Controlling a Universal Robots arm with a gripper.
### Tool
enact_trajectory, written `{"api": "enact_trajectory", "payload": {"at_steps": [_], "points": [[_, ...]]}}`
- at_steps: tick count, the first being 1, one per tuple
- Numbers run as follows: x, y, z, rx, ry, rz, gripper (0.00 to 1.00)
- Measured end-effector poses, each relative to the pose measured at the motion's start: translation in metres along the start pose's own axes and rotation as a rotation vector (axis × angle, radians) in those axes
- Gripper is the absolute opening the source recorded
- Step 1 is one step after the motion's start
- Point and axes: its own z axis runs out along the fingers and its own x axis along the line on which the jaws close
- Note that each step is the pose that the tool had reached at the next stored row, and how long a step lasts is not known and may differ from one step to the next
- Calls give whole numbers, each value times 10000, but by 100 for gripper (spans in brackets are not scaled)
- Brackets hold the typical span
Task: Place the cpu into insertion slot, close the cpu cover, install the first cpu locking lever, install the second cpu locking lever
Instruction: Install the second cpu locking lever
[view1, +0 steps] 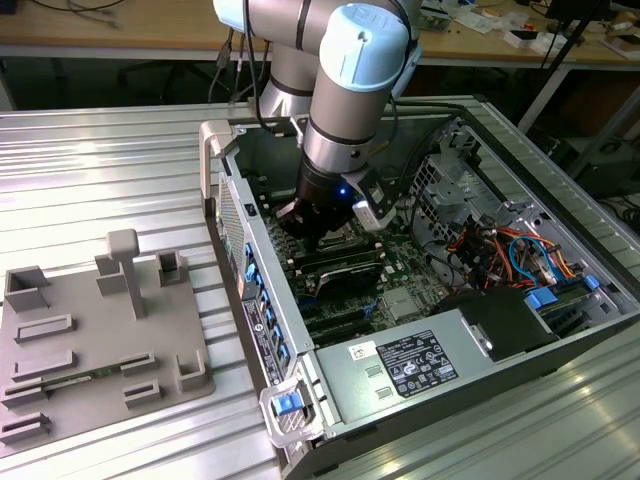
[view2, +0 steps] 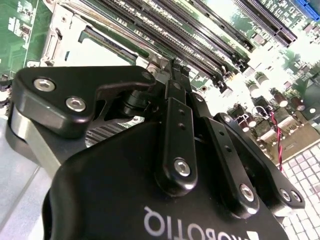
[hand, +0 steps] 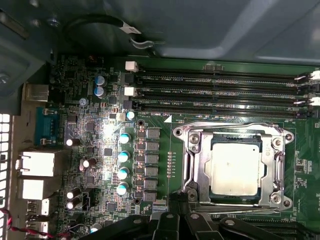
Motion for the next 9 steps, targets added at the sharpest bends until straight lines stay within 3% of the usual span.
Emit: {"api": "enact_trajectory", "payload": {"at_steps": [6,9], "points": [[-3,10,-85,-1,-2,0,11],[-2,10,-85,-4,-3,0,11]]}}
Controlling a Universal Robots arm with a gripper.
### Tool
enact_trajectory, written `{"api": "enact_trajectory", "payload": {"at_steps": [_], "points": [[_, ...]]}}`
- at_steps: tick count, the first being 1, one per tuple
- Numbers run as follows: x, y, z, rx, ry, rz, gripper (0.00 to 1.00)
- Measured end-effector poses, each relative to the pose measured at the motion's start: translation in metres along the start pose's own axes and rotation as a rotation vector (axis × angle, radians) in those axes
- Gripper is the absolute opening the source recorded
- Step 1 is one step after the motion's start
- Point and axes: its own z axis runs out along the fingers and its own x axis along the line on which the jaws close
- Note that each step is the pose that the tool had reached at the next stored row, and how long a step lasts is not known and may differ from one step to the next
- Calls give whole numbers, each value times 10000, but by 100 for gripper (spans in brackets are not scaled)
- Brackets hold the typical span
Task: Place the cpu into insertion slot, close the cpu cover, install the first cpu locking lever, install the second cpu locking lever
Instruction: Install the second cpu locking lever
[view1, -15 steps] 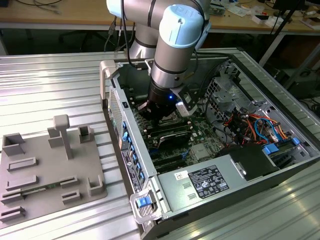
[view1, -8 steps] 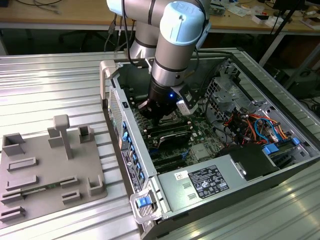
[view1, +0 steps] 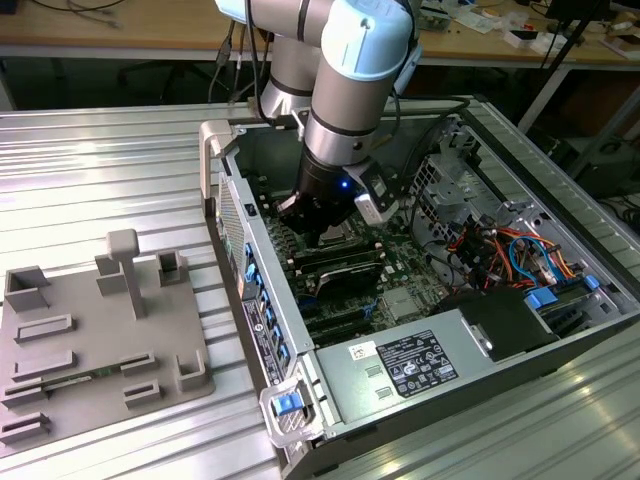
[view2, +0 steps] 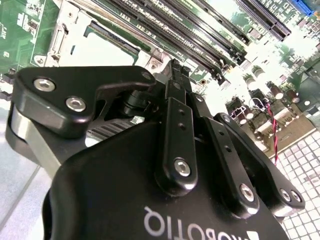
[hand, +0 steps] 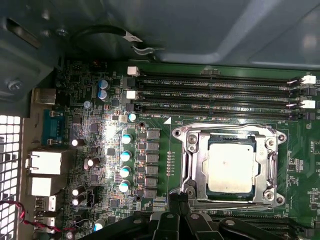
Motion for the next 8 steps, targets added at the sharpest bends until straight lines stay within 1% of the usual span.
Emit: {"api": "enact_trajectory", "payload": {"at_steps": [8], "points": [[0,0,-1,-7,1,0,11]]}}
